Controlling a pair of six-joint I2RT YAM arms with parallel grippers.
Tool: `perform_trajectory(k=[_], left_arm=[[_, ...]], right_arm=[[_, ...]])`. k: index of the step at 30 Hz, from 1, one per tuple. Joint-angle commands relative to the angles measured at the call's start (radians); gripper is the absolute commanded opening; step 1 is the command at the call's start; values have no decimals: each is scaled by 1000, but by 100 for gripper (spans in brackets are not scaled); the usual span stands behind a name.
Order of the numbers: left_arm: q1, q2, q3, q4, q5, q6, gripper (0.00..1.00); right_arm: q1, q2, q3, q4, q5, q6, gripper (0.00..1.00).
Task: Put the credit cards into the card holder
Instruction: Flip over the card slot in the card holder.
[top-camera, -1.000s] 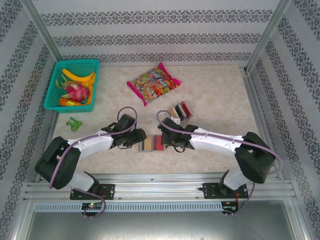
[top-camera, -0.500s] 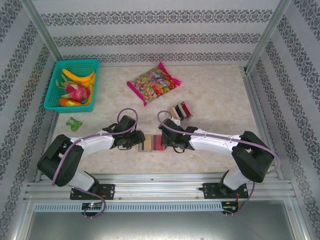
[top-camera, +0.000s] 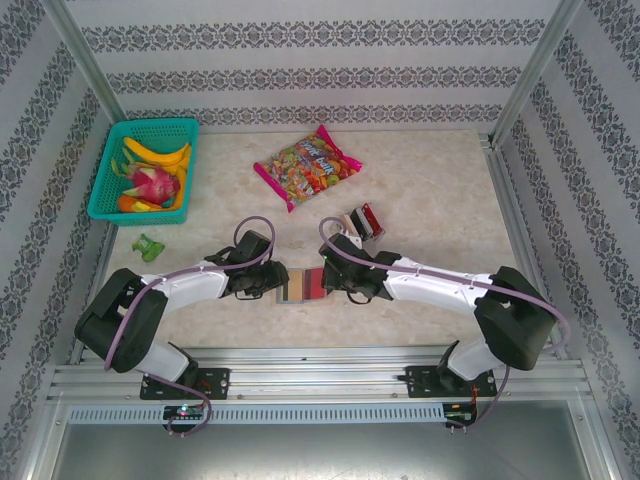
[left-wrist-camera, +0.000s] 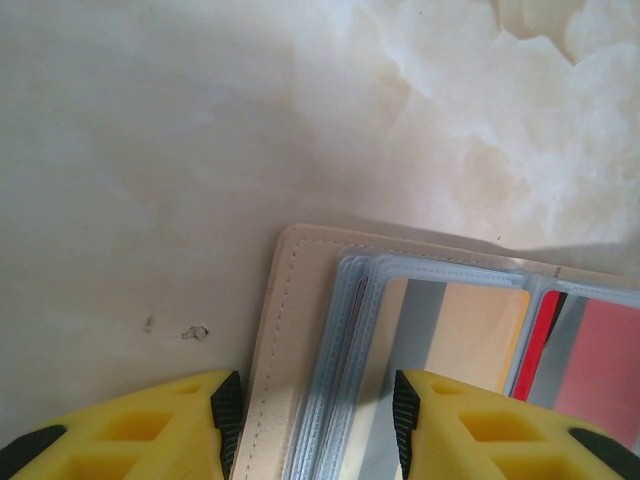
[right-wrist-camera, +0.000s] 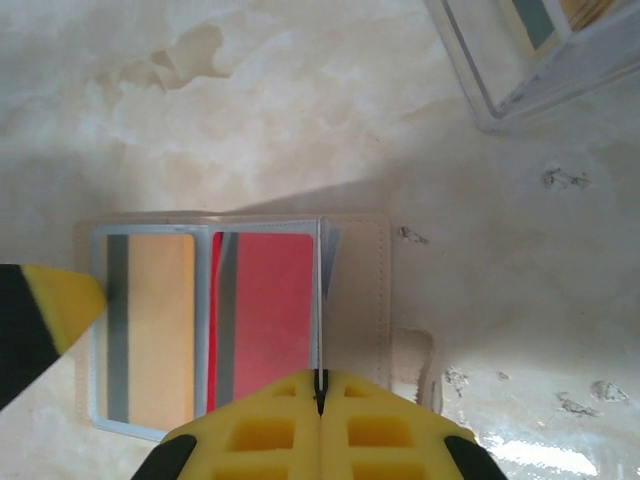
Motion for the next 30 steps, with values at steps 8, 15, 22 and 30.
perform_trajectory(k=[8,15,22,30], left_arm=[[-3,51,-15,60,46,16,47],[-4,51,-12,58,45,16,47],[-3,50,-7,50,45,16,47],[-4,32,-7,45,34,16,46]], right_arm=[[12,8,80,-89,-7,-23,0],[19,54,133,-121,-43,-44,0],[49,115,246,-281,25,-120,0],[80,136,338,-336,35,-159,0]])
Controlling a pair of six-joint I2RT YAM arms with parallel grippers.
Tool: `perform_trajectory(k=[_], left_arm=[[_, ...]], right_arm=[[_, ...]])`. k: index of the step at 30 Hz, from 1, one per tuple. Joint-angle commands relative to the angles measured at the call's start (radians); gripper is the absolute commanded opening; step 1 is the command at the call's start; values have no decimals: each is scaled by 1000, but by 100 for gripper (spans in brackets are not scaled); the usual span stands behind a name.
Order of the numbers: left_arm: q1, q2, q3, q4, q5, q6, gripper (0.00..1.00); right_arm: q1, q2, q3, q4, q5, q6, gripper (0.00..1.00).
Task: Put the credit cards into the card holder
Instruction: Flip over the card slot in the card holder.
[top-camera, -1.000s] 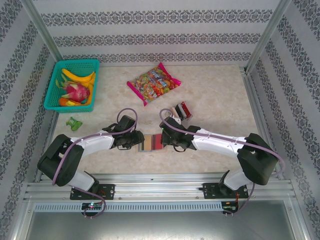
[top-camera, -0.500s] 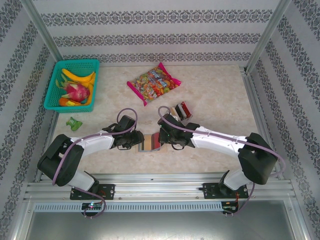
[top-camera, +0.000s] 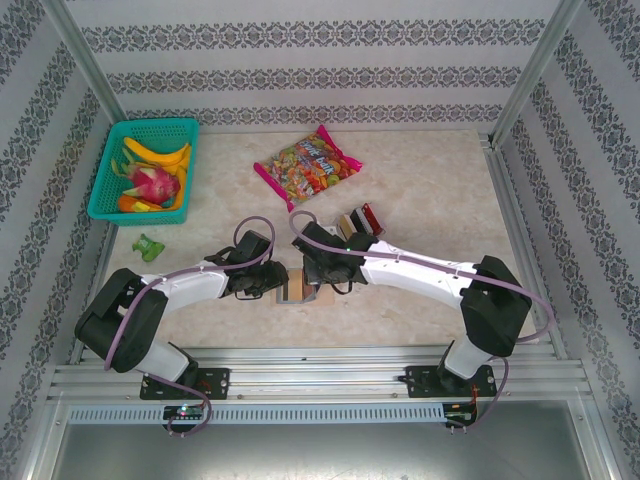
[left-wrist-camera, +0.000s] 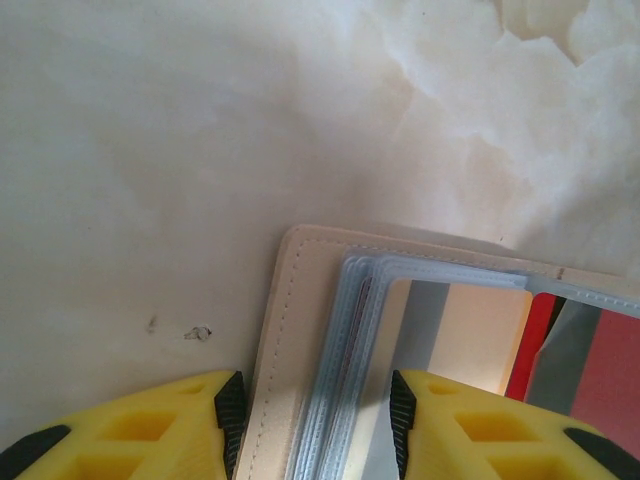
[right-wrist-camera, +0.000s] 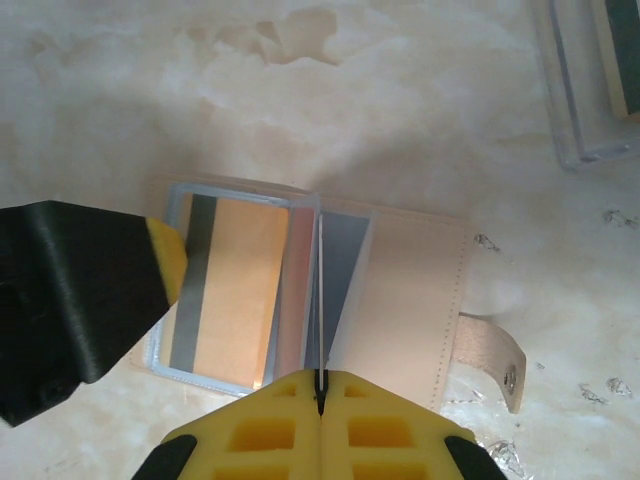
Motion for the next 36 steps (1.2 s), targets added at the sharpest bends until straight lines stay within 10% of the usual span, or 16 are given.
perform_trajectory(k=[1,10,24,36], left_arm=[[-3,31,-9,46,38,16,46],[-4,15,-15,59,20,2,44],[-4,-123,-51,-24,-102,4,43],[-5,-144,-35,20,-72,57,56]], right_arm=[[9,-5,26,-42,13,-33,0],[2,44,35,90,-135,-38,0],[-37,16,6,-1,15,-36,0],[-116,-141,-361,540,-248,91,0]])
